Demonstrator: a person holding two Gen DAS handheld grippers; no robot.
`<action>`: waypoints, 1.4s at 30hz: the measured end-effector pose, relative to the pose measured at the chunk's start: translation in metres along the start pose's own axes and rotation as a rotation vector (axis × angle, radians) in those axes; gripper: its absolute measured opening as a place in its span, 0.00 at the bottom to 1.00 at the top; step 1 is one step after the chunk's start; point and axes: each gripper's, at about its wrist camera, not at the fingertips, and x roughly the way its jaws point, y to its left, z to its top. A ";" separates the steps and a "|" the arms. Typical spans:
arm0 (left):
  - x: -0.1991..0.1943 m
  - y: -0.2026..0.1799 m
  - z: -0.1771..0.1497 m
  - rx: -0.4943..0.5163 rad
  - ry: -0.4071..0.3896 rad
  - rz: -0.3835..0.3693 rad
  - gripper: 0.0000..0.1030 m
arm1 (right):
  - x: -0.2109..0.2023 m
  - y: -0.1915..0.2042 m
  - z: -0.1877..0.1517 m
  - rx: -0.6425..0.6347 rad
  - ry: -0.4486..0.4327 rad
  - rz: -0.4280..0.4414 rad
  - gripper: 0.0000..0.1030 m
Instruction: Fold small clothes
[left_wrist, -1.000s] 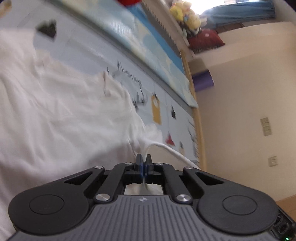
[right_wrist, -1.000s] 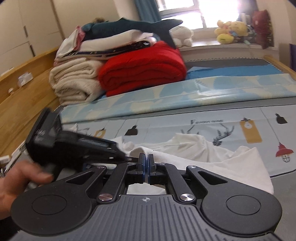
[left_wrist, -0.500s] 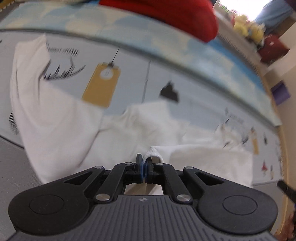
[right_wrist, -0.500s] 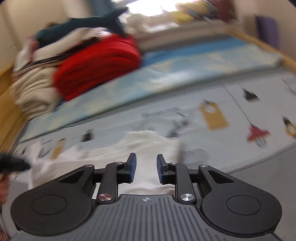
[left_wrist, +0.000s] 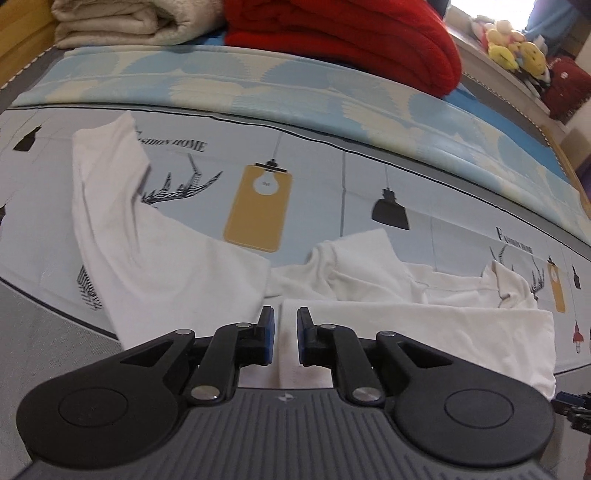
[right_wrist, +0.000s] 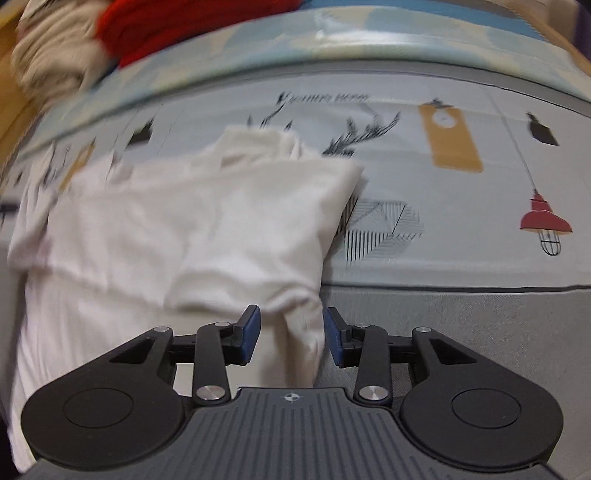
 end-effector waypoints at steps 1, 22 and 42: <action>0.000 -0.002 -0.001 0.003 0.001 -0.005 0.13 | 0.003 0.002 -0.002 -0.036 0.003 -0.020 0.39; 0.004 -0.022 -0.013 0.087 0.049 -0.071 0.16 | -0.001 -0.002 -0.028 -0.247 0.080 -0.160 0.12; 0.078 -0.017 -0.012 0.027 0.171 -0.097 0.43 | 0.053 -0.097 0.037 0.491 -0.168 0.078 0.07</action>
